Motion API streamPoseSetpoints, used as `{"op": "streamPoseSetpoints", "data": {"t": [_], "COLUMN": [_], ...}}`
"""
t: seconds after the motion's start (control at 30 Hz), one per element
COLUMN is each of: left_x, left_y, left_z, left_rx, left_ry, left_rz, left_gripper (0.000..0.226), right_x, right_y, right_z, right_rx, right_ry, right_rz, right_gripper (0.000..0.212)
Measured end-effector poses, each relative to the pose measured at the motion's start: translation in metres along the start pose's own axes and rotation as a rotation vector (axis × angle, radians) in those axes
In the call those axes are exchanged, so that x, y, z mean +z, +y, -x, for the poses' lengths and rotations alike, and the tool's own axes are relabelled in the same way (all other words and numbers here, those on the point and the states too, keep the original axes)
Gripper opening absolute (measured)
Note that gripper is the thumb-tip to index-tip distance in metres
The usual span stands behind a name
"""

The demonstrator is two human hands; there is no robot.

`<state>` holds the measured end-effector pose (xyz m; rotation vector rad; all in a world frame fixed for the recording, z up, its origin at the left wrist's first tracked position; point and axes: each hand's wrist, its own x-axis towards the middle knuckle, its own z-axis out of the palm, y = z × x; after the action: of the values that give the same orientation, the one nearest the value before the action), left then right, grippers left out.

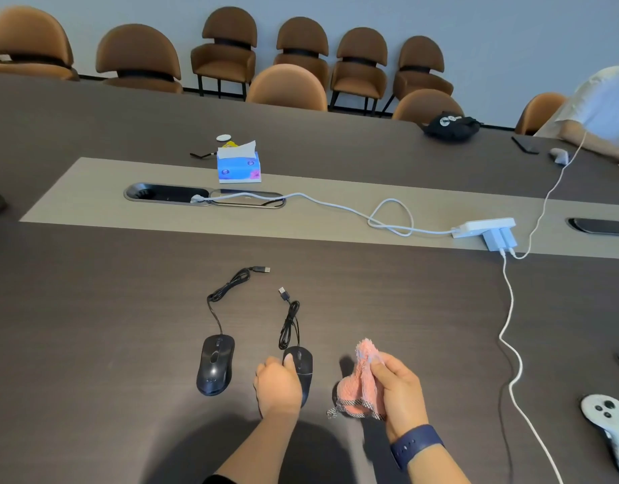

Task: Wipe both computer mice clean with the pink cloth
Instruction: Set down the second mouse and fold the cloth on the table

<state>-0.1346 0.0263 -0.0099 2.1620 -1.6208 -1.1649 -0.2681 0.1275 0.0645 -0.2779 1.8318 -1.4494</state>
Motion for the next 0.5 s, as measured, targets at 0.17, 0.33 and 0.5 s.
{"op": "streamPoseSetpoints", "data": {"t": [0.17, 0.33, 0.5], "left_x": [0.005, -0.003, -0.037], "left_y": [0.002, 0.003, 0.04], "left_z": [0.003, 0.007, 0.024], "left_rx": [0.002, 0.052, 0.488], "left_ry": [0.004, 0.047, -0.429], "left_rz": [-0.049, -0.046, 0.455], "left_gripper": [0.04, 0.036, 0.038], "right_x": [0.003, 0.003, 0.0], "right_y": [-0.004, -0.022, -0.049], "right_z": [-0.002, -0.001, -0.007], "right_rx": [-0.031, -0.025, -0.078], "right_ry": [-0.016, -0.141, -0.331], "right_rz": [0.008, -0.006, 0.176], "right_gripper": [0.013, 0.022, 0.022]}}
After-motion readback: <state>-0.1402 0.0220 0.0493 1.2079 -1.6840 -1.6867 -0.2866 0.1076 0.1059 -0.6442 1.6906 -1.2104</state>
